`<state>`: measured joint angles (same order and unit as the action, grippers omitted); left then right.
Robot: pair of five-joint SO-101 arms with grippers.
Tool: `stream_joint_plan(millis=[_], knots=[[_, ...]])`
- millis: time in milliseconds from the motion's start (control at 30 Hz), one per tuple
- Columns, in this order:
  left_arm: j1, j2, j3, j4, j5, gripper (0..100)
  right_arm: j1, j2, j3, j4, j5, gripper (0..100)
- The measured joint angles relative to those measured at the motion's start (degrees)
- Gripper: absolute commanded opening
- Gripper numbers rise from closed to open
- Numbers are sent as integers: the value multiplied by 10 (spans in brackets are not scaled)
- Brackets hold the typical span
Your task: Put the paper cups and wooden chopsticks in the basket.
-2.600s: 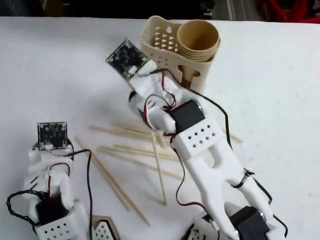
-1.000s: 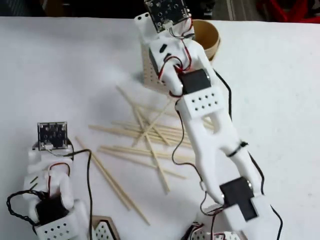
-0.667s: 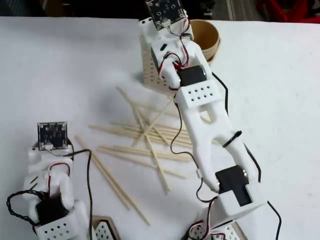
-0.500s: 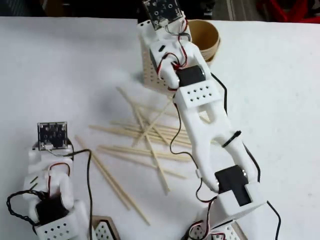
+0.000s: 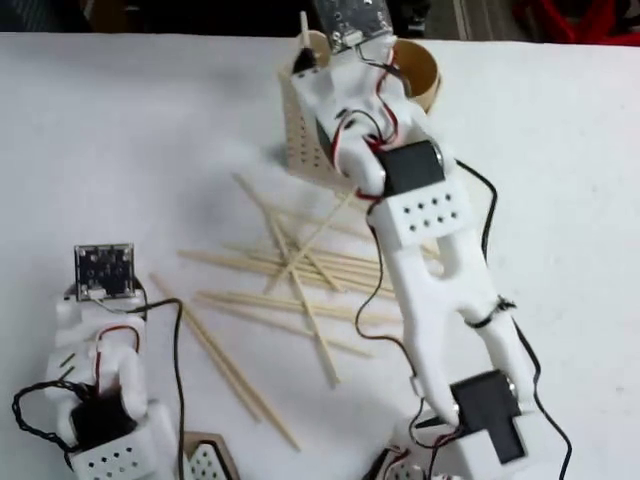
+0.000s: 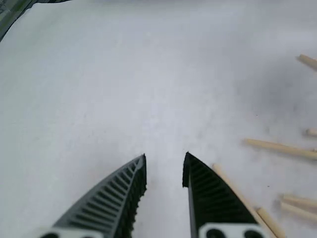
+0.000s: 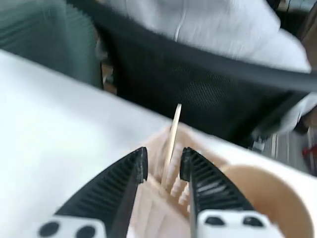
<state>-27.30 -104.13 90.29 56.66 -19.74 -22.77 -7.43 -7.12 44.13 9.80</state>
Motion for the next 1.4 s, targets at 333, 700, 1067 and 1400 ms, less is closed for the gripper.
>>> stream_joint_plan(millis=[333, 700, 1067, 1400], knots=[[0, 0, 0, 0, 0, 139, -40, -40, 0, 206, 0, 113], [0, 0, 0, 0, 0, 139, -111, -25, 100, 296, -32, 267], [0, 0, 0, 0, 0, 139, -110, 137, 102, 271, -244, 302], [0, 0, 0, 0, 0, 139, -98, 218, 102, 196, -335, 298]])
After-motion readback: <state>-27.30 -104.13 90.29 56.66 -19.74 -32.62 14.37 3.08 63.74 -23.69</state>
